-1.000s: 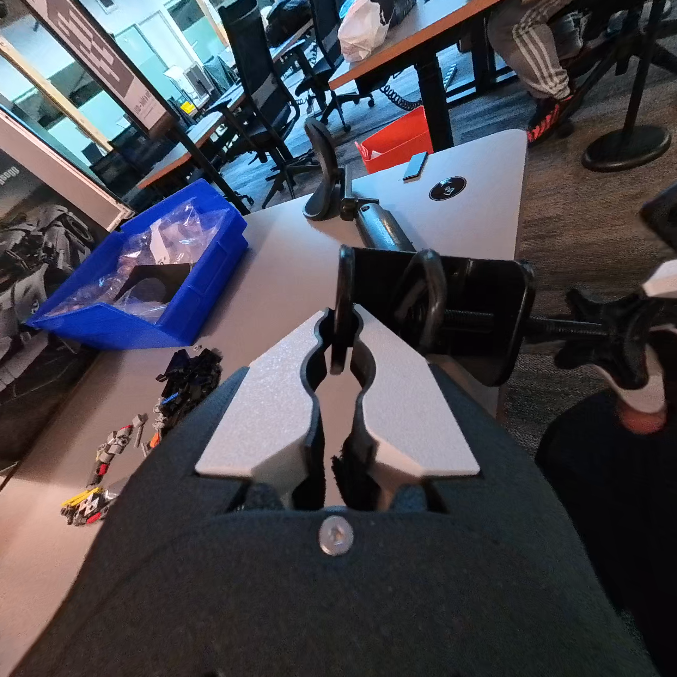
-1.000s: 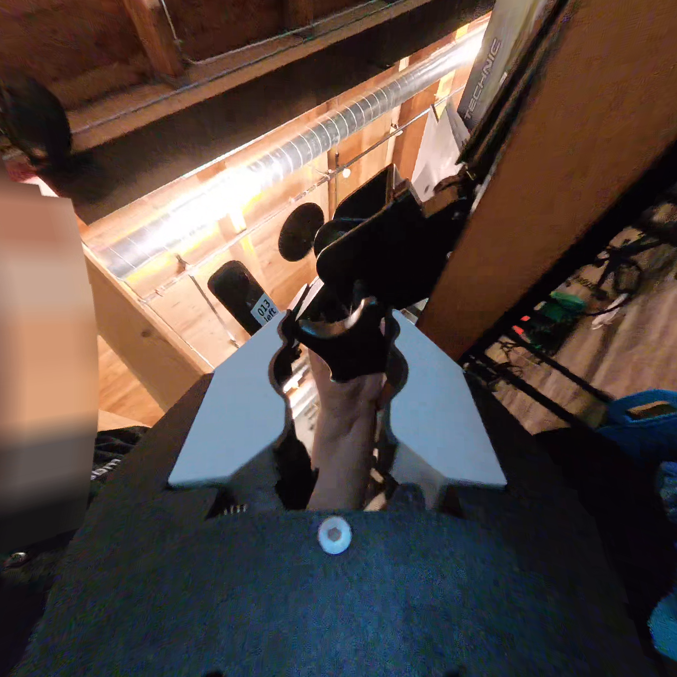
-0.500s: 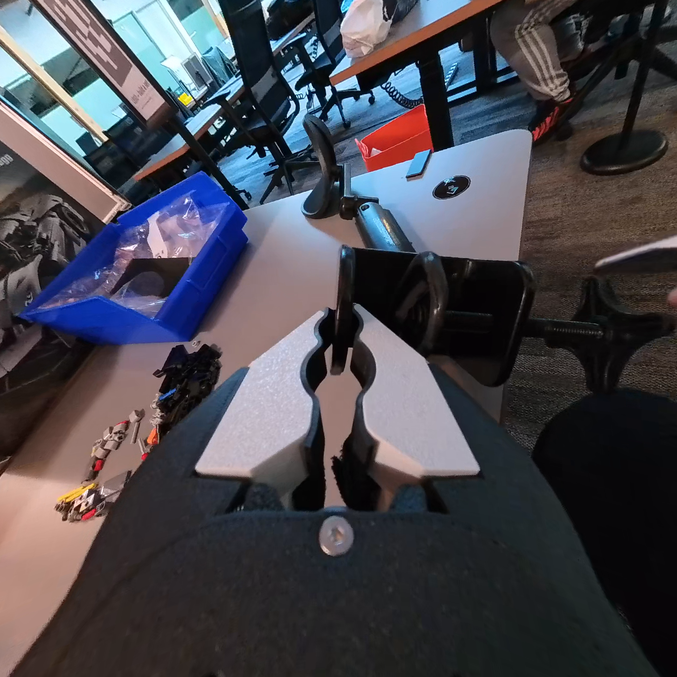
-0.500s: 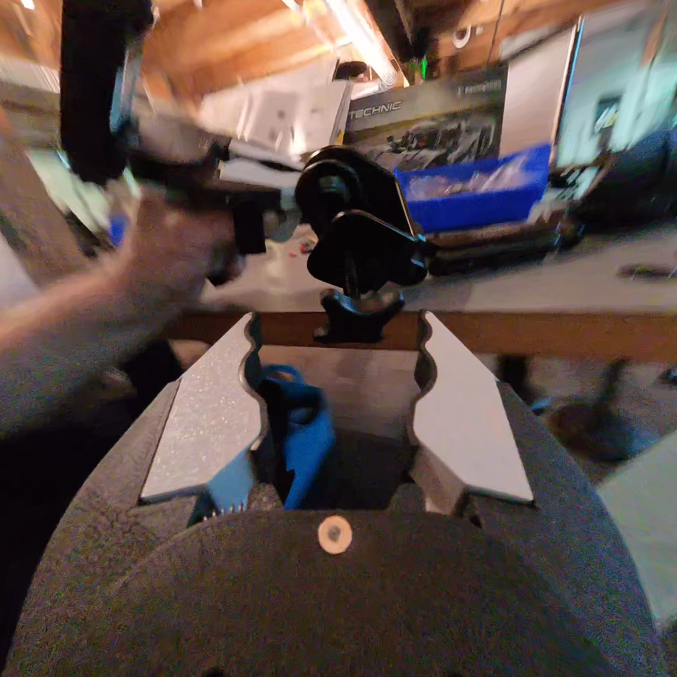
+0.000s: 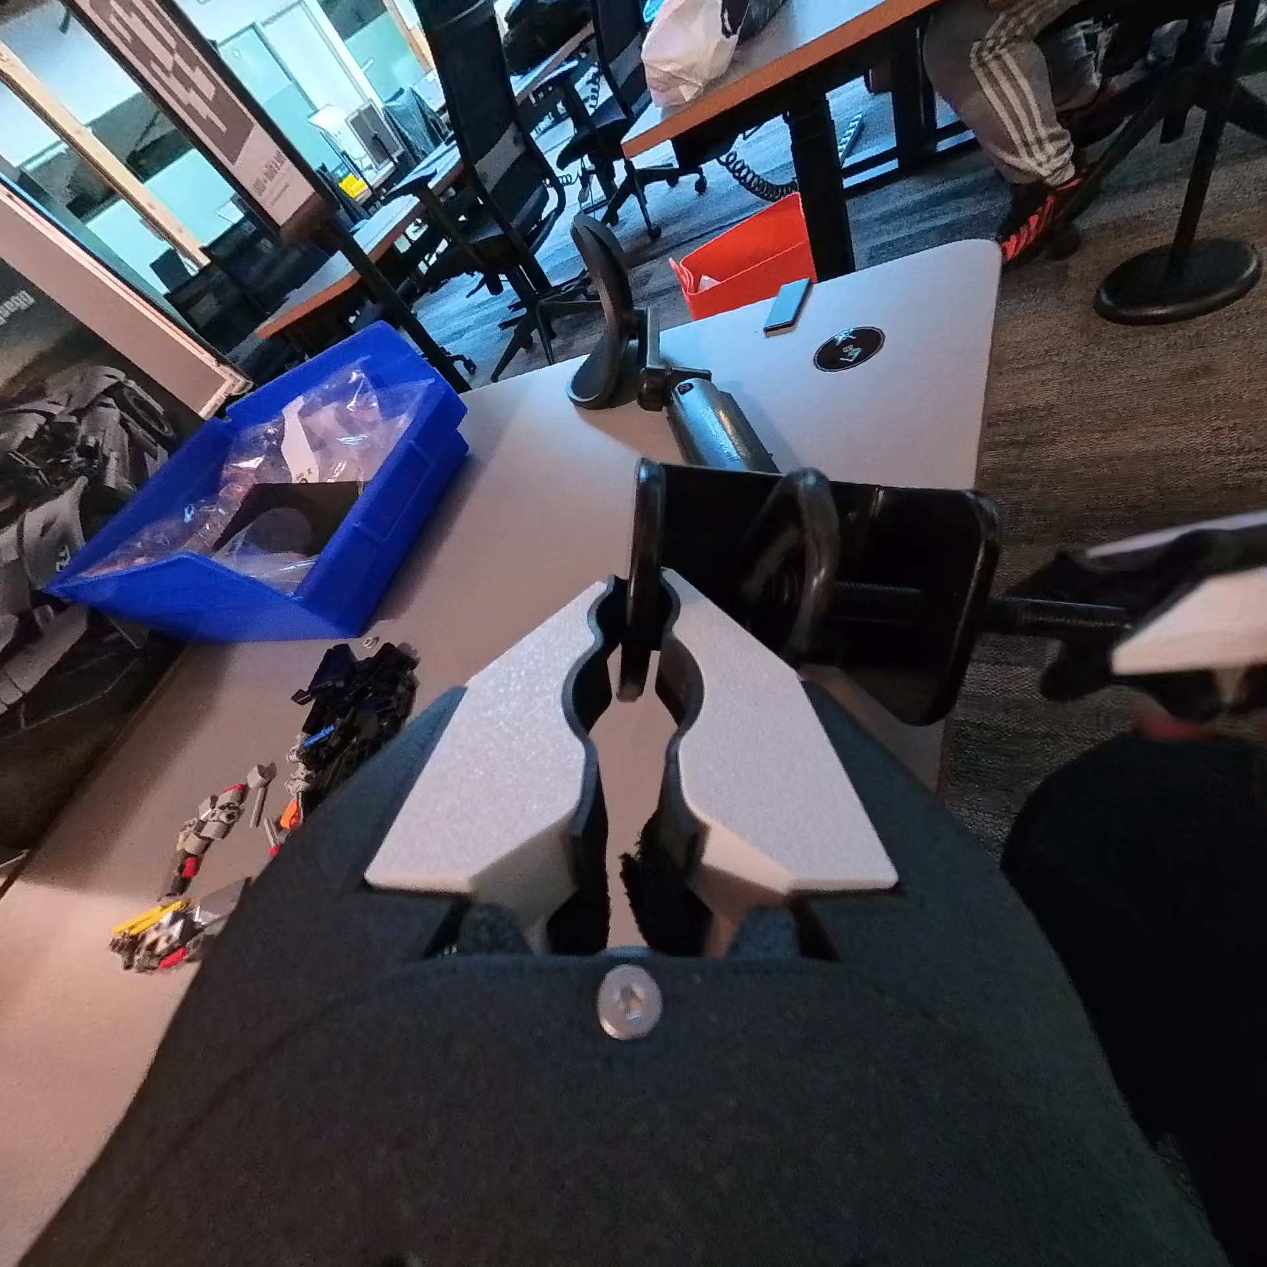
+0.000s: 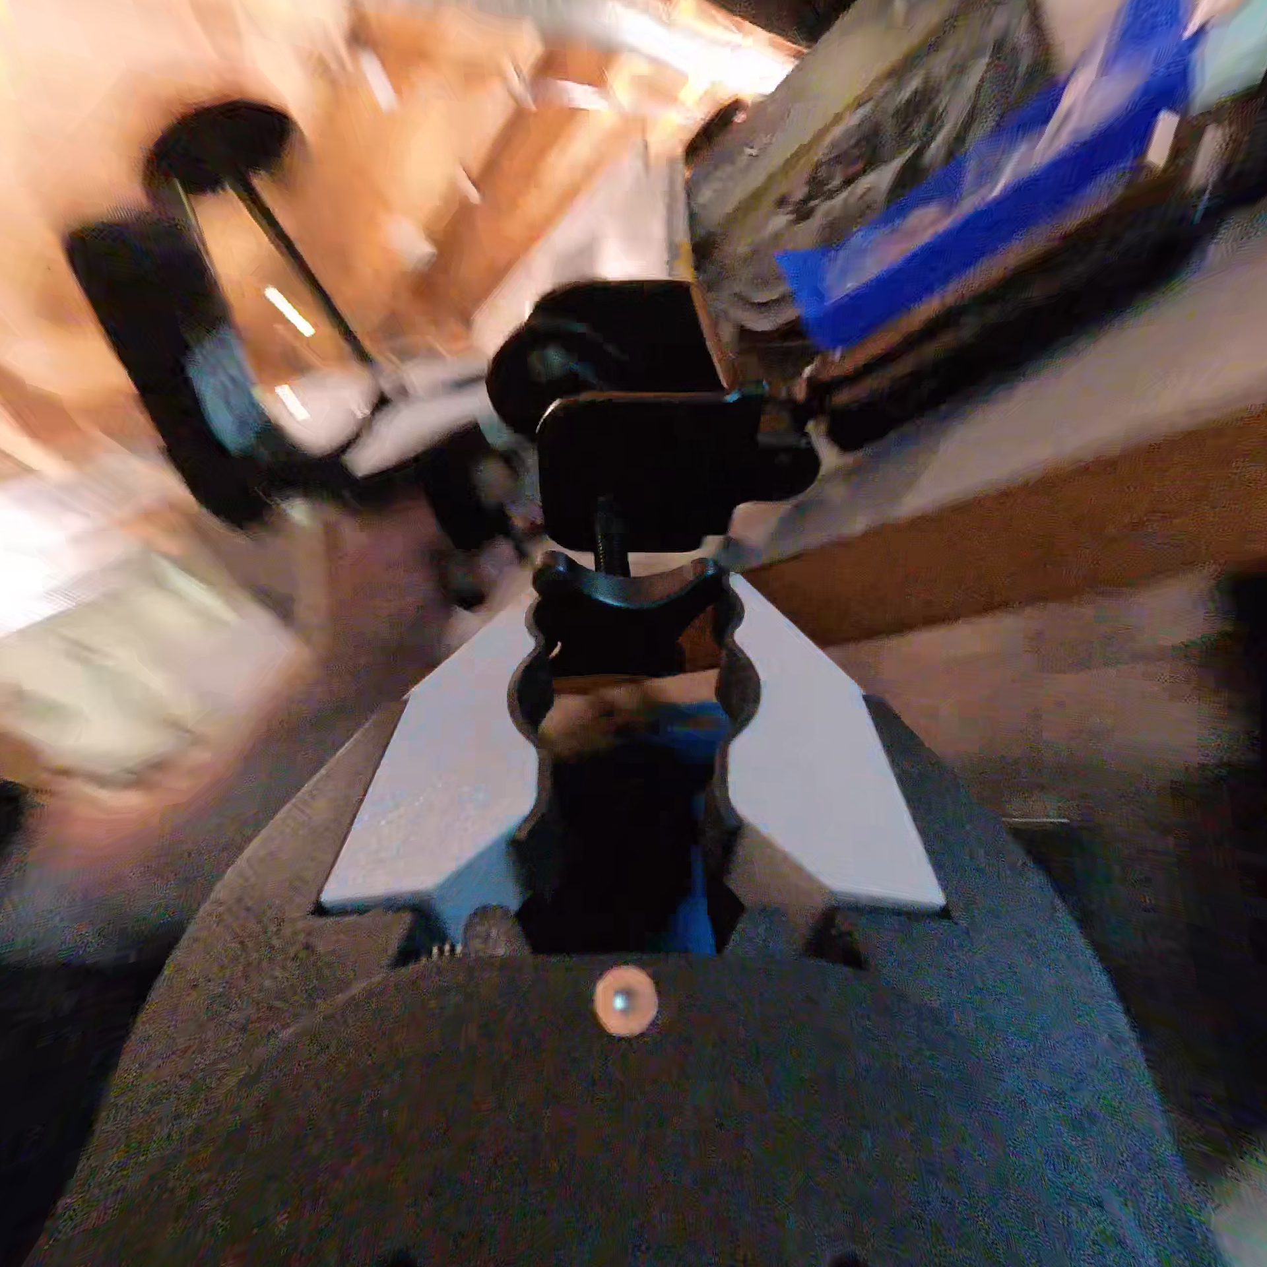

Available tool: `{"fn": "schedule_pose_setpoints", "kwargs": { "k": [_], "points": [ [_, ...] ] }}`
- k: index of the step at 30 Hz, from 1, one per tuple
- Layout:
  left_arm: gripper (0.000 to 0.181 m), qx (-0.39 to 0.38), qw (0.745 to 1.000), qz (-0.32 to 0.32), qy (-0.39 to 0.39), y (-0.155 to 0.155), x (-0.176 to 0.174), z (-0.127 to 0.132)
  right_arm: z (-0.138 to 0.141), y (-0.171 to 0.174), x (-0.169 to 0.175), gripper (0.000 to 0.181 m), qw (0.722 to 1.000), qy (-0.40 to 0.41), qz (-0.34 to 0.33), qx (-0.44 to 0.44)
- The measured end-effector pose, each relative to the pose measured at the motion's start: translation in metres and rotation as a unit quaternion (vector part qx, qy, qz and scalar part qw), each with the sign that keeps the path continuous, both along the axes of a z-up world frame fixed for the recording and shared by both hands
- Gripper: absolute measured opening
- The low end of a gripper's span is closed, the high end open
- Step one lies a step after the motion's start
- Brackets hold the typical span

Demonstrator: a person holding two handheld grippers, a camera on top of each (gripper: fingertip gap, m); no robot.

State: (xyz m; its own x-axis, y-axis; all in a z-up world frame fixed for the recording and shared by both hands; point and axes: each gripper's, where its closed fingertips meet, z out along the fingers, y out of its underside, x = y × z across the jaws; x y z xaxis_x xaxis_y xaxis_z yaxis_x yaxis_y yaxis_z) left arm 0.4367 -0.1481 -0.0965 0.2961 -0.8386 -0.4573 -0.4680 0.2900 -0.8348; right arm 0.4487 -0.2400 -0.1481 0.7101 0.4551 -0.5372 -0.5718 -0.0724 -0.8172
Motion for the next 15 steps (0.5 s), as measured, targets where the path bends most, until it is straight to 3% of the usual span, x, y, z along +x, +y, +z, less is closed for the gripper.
{"fn": "schedule_pose_setpoints", "kwargs": {
  "k": [1,2,3,4,5,6,7,9,10,11,13,15],
  "points": [
    [0.006,-0.003,1.000,-0.001,0.000,0.000,0.000,0.000,-0.004,0.001,0.005,0.046,0.973,-0.210,-0.091,-0.003],
    [0.006,-0.001,1.000,0.001,0.002,0.000,0.000,-0.001,-0.002,0.000,0.014,0.047,0.897,-0.405,-0.178,-0.001],
    [0.007,0.000,1.000,0.005,0.011,0.001,0.000,-0.004,0.008,-0.003,0.019,0.046,0.821,-0.519,-0.238,0.021],
    [0.007,-0.008,1.000,0.003,0.014,0.001,0.001,-0.006,0.013,-0.006,0.019,0.047,0.799,-0.549,-0.245,0.036],
    [0.008,-0.014,1.000,-0.004,0.006,0.000,0.002,-0.004,0.010,-0.008,0.016,0.050,0.822,-0.527,-0.214,0.031],
    [0.008,-0.003,1.000,-0.001,0.002,0.000,0.002,-0.001,0.004,-0.010,0.015,0.079,0.860,-0.476,-0.184,0.018],
    [0.006,0.006,1.000,0.003,0.001,0.000,0.001,0.000,0.000,-0.013,0.017,0.093,0.902,-0.401,-0.159,0.006],
    [0.006,-0.002,1.000,0.004,-0.001,0.002,0.000,0.000,0.003,-0.024,0.017,0.079,0.981,-0.176,-0.077,0.015],
    [0.006,-0.002,1.000,0.005,-0.001,0.002,0.000,0.000,0.005,-0.028,0.023,0.084,0.998,-0.042,-0.040,0.017],
    [0.008,0.003,1.000,0.004,0.000,0.002,0.000,0.000,0.005,-0.030,0.031,0.081,0.996,0.089,-0.001,0.022],
    [0.008,0.009,1.000,0.002,0.000,0.000,0.001,0.001,-0.005,-0.026,0.039,0.082,0.952,0.296,0.079,0.008],
    [0.008,0.009,1.000,0.002,0.000,-0.001,0.001,0.001,-0.012,-0.019,0.025,0.082,0.918,0.369,0.144,0.001]
  ]
}}
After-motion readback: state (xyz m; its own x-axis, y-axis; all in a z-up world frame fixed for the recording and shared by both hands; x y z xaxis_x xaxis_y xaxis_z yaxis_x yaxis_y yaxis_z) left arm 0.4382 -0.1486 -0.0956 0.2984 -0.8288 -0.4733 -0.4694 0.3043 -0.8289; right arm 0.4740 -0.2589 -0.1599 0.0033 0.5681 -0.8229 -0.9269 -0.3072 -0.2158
